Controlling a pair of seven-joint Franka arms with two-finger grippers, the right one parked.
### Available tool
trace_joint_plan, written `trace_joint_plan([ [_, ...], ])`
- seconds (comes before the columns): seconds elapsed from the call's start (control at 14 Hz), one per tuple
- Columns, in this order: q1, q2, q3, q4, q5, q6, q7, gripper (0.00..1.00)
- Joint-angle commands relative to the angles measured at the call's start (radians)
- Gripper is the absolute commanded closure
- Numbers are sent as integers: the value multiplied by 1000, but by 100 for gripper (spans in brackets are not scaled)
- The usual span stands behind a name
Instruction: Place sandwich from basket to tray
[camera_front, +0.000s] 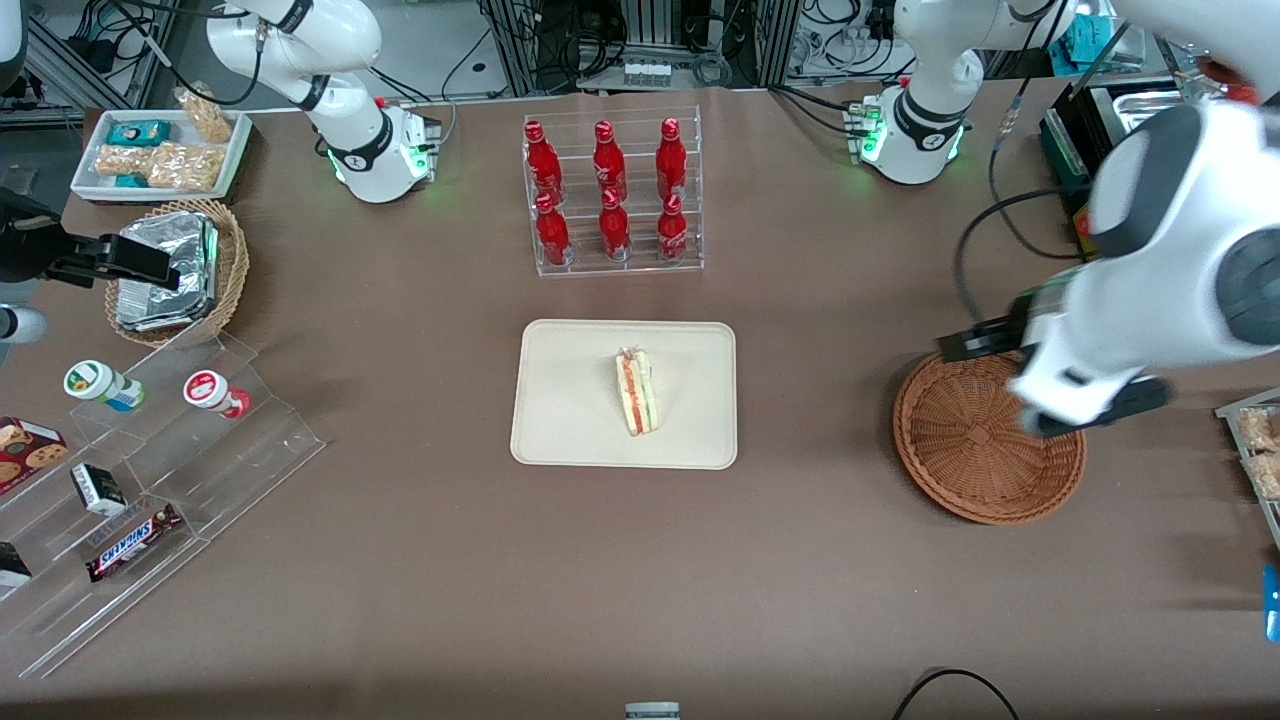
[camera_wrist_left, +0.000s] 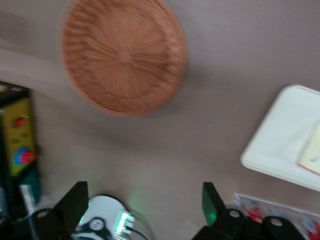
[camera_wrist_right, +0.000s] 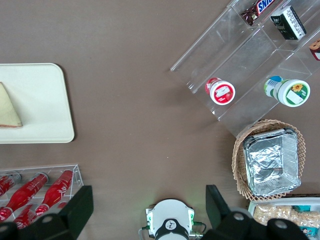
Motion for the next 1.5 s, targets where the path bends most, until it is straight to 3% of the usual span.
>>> trace_joint_plan([
  [0.0, 10, -141, -9, -155, 52, 14, 106, 0],
  [0.43, 112, -231, -10, -186, -15, -20, 288, 0],
  [1.43, 103, -254, -18, -183, -40, 2, 294, 0],
])
